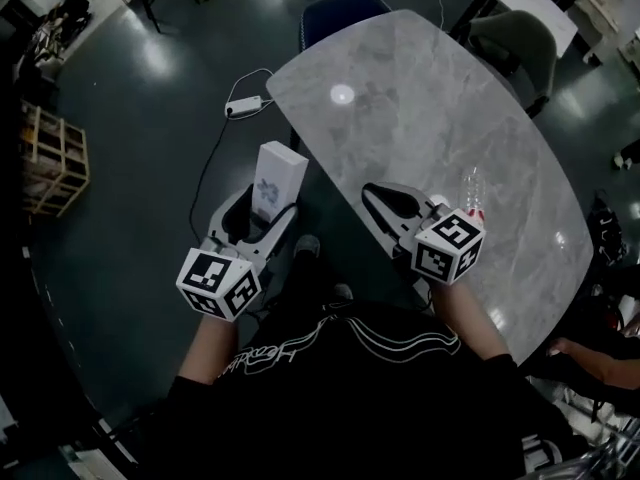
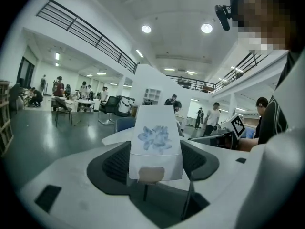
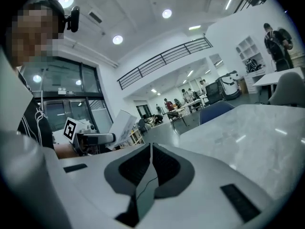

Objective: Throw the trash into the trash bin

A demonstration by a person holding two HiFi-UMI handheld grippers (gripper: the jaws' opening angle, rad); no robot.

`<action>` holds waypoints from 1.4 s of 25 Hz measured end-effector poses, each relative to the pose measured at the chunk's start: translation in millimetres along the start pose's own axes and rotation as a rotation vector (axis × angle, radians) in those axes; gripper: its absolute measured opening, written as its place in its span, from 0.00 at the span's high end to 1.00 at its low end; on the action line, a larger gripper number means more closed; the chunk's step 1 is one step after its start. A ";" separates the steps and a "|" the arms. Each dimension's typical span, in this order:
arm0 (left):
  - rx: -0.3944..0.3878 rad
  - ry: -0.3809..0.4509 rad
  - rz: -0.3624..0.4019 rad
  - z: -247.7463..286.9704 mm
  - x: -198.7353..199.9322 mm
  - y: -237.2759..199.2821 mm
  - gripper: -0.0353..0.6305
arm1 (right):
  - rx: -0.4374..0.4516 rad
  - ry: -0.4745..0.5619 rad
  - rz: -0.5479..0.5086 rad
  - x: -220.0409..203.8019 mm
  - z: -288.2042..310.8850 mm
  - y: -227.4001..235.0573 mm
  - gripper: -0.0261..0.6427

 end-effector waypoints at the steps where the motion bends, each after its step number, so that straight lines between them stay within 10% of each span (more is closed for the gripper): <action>1: 0.013 -0.002 -0.024 -9.3 -5.2 -5.5 0.48 | 0.022 -0.012 -0.003 -0.4 9.6 -5.7 0.90; 14: 0.133 -0.159 -0.263 -26.6 -87.4 -120.2 0.48 | 0.147 -0.236 -0.017 -38.9 134.4 -29.9 0.90; 35: 0.090 -0.711 -0.435 88.0 -320.4 -301.8 0.48 | 0.184 -0.617 0.130 -145.9 326.0 8.8 0.90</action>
Point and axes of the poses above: the fingertips, and each gripper's own axes: z forward along the fingers, y to its right, x out of its top, the point moved 5 cm from there along -z, backward along the fingers, and after that the axes turned 4 degrees about -y, right-handed, at the moved point
